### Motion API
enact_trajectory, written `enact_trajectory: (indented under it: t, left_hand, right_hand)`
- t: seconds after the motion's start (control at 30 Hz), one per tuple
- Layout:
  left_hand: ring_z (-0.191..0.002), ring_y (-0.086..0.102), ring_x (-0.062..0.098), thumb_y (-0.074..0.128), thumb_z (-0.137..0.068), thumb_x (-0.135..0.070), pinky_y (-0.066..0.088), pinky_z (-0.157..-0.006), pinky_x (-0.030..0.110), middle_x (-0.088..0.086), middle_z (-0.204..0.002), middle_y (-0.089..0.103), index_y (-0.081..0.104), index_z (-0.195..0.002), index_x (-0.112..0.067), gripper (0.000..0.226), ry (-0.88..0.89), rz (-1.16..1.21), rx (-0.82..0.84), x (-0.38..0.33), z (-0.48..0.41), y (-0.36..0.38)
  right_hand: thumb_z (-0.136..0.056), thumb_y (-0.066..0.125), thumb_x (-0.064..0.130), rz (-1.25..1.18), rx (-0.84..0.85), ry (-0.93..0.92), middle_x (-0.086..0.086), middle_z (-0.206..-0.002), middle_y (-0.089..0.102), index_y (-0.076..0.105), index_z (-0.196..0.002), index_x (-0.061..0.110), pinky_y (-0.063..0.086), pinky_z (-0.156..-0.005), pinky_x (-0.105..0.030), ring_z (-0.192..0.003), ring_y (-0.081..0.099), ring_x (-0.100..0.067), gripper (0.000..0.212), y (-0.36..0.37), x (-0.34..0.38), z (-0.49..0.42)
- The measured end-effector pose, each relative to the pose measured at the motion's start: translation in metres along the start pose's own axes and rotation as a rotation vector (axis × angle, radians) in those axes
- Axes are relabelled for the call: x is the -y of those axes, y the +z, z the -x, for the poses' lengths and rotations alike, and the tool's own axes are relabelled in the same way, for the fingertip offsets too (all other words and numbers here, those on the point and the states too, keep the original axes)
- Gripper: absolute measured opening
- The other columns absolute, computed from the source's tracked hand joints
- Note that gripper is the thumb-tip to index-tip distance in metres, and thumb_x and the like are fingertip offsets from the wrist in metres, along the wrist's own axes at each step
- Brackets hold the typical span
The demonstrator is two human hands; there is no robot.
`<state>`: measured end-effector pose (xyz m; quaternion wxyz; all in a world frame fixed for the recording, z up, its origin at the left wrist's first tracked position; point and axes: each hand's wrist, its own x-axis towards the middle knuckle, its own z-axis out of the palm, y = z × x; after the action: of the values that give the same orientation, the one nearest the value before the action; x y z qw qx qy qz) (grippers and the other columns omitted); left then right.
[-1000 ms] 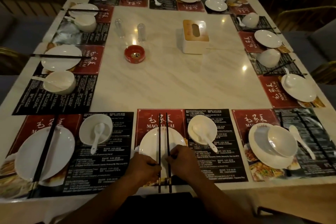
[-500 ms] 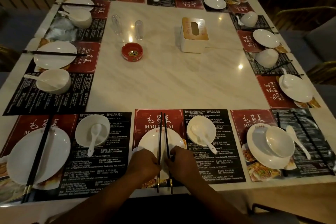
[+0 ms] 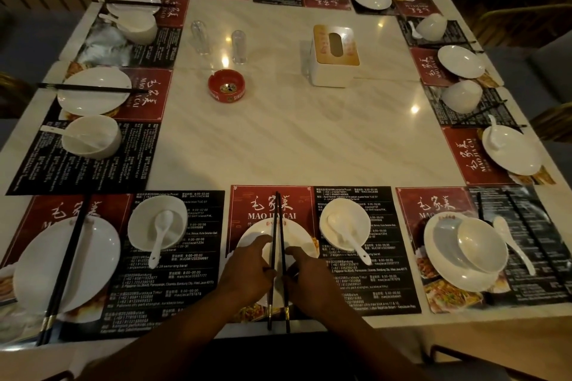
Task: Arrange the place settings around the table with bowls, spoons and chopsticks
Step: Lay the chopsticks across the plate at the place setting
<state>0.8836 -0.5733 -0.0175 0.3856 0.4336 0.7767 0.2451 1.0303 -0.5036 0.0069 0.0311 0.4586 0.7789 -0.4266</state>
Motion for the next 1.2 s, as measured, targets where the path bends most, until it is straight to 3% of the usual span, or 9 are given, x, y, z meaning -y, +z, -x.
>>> enact_trajectory:
  t: [0.07,0.17,0.33,0.43,0.53,0.67,0.8,0.9,1.2]
  left_hand:
    - [-0.070,0.068,-0.004,0.080,-0.073,-0.009,0.060,-0.078,0.029,-0.012,-0.117,0.066,0.052,-0.129,-0.037,0.069,0.023,0.008,-0.011,0.000,0.001,-0.002]
    - [-0.070,0.069,-0.004,0.078,-0.077,-0.008,0.060,-0.080,0.030,-0.005,-0.099,0.073,0.051,-0.131,-0.038,0.068,-0.016,0.048,0.019,-0.001,0.002,-0.003]
    - [-0.070,0.070,-0.001,0.076,-0.078,-0.005,0.060,-0.079,0.030,-0.006,-0.083,0.074,0.052,-0.130,-0.038,0.066,-0.041,0.128,0.047,-0.006,0.004,-0.005]
    - [-0.070,0.070,-0.001,0.076,-0.077,-0.003,0.060,-0.072,0.023,-0.007,-0.080,0.072,0.052,-0.129,-0.039,0.067,-0.038,0.135,0.055,-0.009,0.006,-0.007]
    - [-0.072,0.068,-0.002,0.075,-0.080,-0.007,0.056,-0.072,0.016,-0.011,-0.082,0.069,0.052,-0.130,-0.038,0.064,-0.041,0.062,0.015,-0.008,0.006,-0.009]
    - [-0.075,0.067,0.003,0.073,-0.083,-0.011,0.057,-0.076,0.021,-0.009,-0.084,0.073,0.056,-0.132,-0.027,0.054,-0.009,-0.084,-0.100,0.003,0.004,-0.019]
    - [-0.086,0.060,0.006,0.072,-0.082,-0.013,0.055,-0.083,0.027,-0.007,-0.100,0.065,0.062,-0.124,-0.024,0.045,-0.008,-0.145,-0.226,0.015,-0.002,-0.031]
    - [-0.102,0.058,0.015,0.071,-0.082,-0.015,0.052,-0.088,0.028,-0.001,-0.116,0.057,0.058,-0.130,-0.029,0.051,-0.032,-0.209,-0.227,0.018,-0.005,-0.035]
    - [-0.100,0.062,0.016,0.073,-0.081,-0.018,0.056,-0.086,0.032,0.002,-0.112,0.063,0.063,-0.123,-0.026,0.044,-0.050,-0.167,-0.170,0.027,-0.009,-0.037]
  right_hand:
    - [-0.084,0.069,0.025,-0.004,0.021,-0.008,0.002,-0.095,0.075,0.051,-0.132,0.036,0.059,-0.077,-0.035,-0.086,0.071,-0.013,0.052,0.001,0.000,-0.002]
    - [-0.086,0.069,0.024,0.008,0.041,-0.019,0.003,-0.095,0.075,0.051,-0.133,0.034,0.058,-0.075,-0.029,-0.086,0.070,-0.011,0.052,0.000,-0.001,-0.004]
    - [-0.089,0.068,0.019,0.018,0.062,-0.051,0.002,-0.099,0.075,0.050,-0.136,0.031,0.047,-0.064,-0.009,-0.085,0.071,-0.009,0.052,-0.002,-0.003,-0.006]
    - [-0.089,0.068,0.016,0.030,0.061,-0.075,0.001,-0.102,0.075,0.051,-0.138,0.028,0.054,-0.071,-0.016,-0.088,0.071,-0.012,0.054,-0.002,-0.004,-0.006]
    - [-0.089,0.068,0.016,0.030,0.057,-0.113,0.000,-0.103,0.074,0.049,-0.140,0.027,0.051,-0.071,-0.013,-0.088,0.071,-0.012,0.056,-0.003,-0.004,-0.004]
    - [-0.086,0.068,0.016,0.030,0.051,-0.109,-0.002,-0.101,0.075,0.047,-0.141,0.027,0.058,-0.078,-0.028,-0.088,0.071,-0.014,0.059,-0.002,-0.002,-0.004]
    - [-0.087,0.070,0.039,0.021,-0.028,-0.033,0.001,-0.100,0.073,0.053,-0.128,0.025,0.048,-0.065,-0.015,-0.083,0.068,-0.009,0.046,0.003,0.002,-0.005]
    - [-0.082,0.066,0.059,0.035,-0.078,0.001,0.002,-0.098,0.070,0.052,-0.120,0.027,0.052,-0.069,-0.025,-0.087,0.067,-0.013,0.052,0.012,0.004,-0.008]
    - [-0.082,0.070,0.039,0.002,-0.084,0.035,0.002,-0.102,0.073,0.053,-0.122,0.023,0.057,-0.075,-0.026,-0.095,0.069,-0.014,0.047,0.020,0.005,-0.016]
